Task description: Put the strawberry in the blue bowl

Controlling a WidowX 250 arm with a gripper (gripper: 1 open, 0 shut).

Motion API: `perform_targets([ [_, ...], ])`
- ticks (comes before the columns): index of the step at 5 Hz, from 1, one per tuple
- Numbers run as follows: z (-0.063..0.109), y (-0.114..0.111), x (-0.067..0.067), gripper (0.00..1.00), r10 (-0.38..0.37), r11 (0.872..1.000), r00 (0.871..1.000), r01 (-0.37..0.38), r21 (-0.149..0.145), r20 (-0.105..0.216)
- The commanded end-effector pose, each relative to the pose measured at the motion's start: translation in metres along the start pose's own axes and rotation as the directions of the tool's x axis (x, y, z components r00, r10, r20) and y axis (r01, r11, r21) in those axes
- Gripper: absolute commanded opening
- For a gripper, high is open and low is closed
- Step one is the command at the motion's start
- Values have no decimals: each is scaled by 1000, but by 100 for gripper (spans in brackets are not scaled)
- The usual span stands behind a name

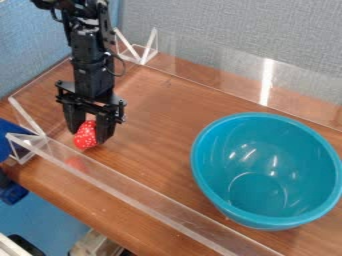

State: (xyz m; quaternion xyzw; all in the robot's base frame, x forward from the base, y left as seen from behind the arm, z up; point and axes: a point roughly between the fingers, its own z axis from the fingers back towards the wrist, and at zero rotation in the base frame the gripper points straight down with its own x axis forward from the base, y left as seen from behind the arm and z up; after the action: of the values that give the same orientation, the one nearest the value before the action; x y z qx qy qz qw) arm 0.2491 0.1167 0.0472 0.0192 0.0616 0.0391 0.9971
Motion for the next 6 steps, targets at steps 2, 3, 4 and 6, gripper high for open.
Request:
perform_targets([
  [2, 32, 3, -1, 0, 3, 1000, 997, -5, 25, 80],
  [3, 42, 3, -1, 0, -1, 1000, 995, -2, 30, 96],
  [4, 46, 4, 0, 0, -5, 999, 995, 1, 33, 103],
  [6, 94, -7, -5, 0, -27, 998, 983, 17, 56, 183],
])
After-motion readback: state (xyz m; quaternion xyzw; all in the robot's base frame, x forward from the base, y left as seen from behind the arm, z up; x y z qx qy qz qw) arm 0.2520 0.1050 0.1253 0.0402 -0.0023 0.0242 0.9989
